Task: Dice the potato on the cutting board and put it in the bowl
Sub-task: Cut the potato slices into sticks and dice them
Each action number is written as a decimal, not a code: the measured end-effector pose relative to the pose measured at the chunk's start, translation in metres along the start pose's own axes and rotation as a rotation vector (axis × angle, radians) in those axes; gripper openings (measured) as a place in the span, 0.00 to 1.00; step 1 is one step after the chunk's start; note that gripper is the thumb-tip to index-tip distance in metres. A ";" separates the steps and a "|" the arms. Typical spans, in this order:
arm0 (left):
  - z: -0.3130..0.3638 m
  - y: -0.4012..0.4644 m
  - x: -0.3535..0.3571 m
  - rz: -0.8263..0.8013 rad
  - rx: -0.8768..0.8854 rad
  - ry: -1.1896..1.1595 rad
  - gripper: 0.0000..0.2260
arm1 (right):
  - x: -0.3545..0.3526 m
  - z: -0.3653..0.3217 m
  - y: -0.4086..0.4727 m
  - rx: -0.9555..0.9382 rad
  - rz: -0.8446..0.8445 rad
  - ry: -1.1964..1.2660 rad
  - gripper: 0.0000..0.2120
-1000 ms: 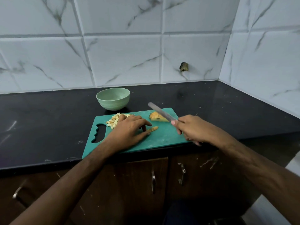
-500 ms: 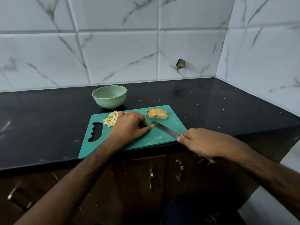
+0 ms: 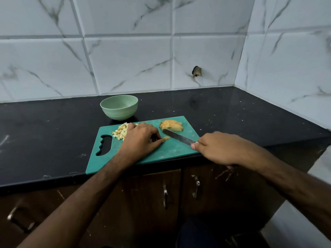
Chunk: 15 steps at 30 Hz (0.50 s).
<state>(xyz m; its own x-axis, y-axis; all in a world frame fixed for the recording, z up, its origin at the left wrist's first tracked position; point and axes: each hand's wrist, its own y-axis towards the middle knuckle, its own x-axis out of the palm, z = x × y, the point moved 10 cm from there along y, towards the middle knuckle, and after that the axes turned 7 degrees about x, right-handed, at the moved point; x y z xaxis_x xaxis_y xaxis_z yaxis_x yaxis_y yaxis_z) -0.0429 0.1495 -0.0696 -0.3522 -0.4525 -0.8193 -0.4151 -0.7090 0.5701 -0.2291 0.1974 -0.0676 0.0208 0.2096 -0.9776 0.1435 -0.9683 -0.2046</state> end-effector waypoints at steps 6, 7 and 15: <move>-0.001 0.000 0.000 0.006 0.005 0.011 0.12 | 0.015 -0.005 0.003 0.019 -0.037 0.014 0.20; -0.001 0.000 0.000 0.005 0.001 0.012 0.12 | 0.017 -0.004 0.001 0.021 -0.065 0.034 0.20; -0.003 -0.001 0.000 0.021 -0.007 0.011 0.11 | -0.005 0.011 -0.012 0.032 -0.199 0.062 0.22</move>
<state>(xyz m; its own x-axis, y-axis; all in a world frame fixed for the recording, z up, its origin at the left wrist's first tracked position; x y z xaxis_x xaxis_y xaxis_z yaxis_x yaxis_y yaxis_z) -0.0398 0.1489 -0.0705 -0.3511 -0.4731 -0.8081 -0.4023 -0.7031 0.5864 -0.2416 0.2062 -0.0606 0.0561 0.4045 -0.9128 0.1194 -0.9104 -0.3961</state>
